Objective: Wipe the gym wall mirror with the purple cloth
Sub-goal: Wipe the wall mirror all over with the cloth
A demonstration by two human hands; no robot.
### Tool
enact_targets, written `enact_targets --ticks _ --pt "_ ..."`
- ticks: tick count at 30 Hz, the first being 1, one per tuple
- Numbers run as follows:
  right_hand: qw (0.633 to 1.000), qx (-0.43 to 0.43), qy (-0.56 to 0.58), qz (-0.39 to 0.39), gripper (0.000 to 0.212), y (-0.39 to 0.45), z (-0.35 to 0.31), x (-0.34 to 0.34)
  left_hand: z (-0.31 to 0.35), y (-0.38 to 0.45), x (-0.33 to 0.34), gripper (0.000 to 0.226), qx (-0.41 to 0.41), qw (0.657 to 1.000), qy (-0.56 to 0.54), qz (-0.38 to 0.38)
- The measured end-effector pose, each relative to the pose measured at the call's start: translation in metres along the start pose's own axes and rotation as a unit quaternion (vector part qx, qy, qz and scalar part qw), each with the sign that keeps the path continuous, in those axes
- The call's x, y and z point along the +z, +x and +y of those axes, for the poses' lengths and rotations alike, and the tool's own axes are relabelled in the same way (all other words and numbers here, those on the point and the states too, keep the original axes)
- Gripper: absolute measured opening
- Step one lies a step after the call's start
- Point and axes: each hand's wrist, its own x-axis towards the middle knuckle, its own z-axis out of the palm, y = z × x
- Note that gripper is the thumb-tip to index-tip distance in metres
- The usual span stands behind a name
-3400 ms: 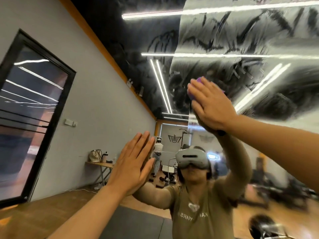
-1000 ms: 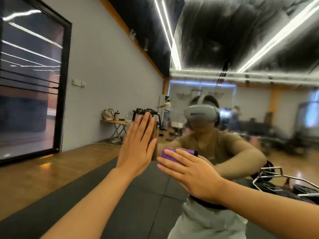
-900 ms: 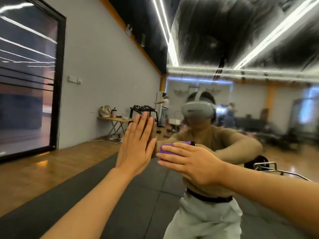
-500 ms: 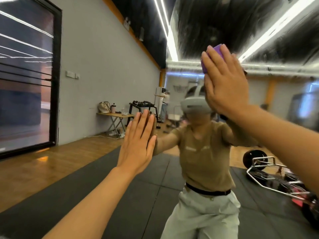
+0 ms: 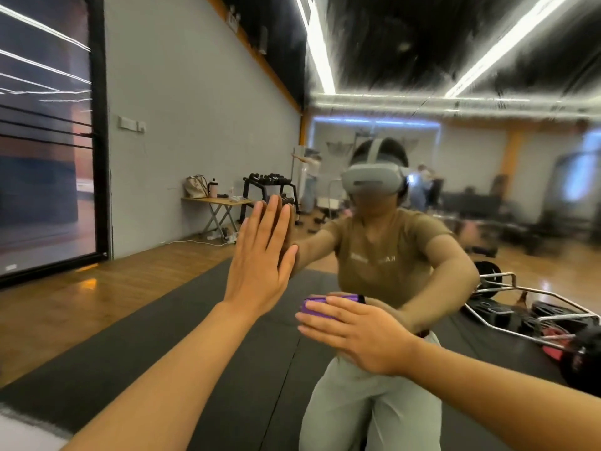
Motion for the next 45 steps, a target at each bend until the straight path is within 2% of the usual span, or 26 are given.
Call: enact_targets --ticks 4,9,11,13,16,20,23,26,28,31,35,39,41,45 --pt "0.99 0.117 0.042 0.07 0.06 -0.002 0.076 -0.025 0.004 -0.004 0.001 0.064 0.021 1.0 -0.02 0.005" --pt "0.936 0.312 0.015 0.162 0.05 -0.013 0.202 -0.062 0.017 -0.006 0.005 0.064 0.01 1.0 -0.025 -0.003" --pt "0.911 0.375 0.017 0.17 0.051 -0.022 0.217 -0.068 0.025 -0.006 0.008 0.063 -0.007 0.999 -0.033 -0.002" --pt "0.889 0.412 0.023 0.198 0.052 -0.023 0.197 -0.065 0.034 -0.007 0.013 0.062 -0.037 0.998 -0.045 0.005" --pt "0.901 0.389 0.035 0.19 0.057 -0.031 0.128 -0.045 0.051 -0.009 0.019 0.062 -0.062 0.996 -0.064 0.021" --pt "0.959 0.258 0.069 0.094 0.067 -0.071 0.012 -0.011 0.075 -0.009 0.026 0.061 -0.044 0.997 -0.066 0.017" --pt "0.98 0.194 0.045 0.023 0.066 -0.105 -0.039 0.008 0.091 -0.01 0.027 0.062 -0.037 0.997 -0.067 0.012" --pt "0.985 0.164 0.046 0.005 0.063 -0.116 -0.034 0.007 0.106 -0.013 0.027 0.062 0.007 0.998 -0.059 -0.001" --pt "0.984 0.173 0.043 0.03 0.06 -0.112 -0.01 -0.003 0.113 -0.013 0.028 0.063 0.012 0.998 -0.057 -0.005" --pt "0.949 0.291 0.039 0.117 0.05 -0.102 0.056 -0.024 0.118 -0.013 0.029 0.063 0.004 0.999 -0.053 -0.002" --pt "0.907 0.396 0.011 0.147 0.05 -0.092 0.143 -0.046 0.128 -0.011 0.032 0.063 -0.017 0.998 -0.057 0.01" --pt "0.87 0.454 0.03 0.188 0.052 -0.092 0.134 -0.045 0.145 -0.002 0.031 0.062 -0.012 0.998 -0.065 0.022" --pt "0.887 0.421 0.06 0.18 0.055 -0.103 0.097 -0.034 0.153 0.003 0.03 0.06 0.0 0.997 -0.076 0.027" --pt "0.955 0.273 0.061 0.094 0.061 -0.15 0.012 -0.009 0.164 0.002 0.034 0.059 0.005 0.994 -0.112 0.013"
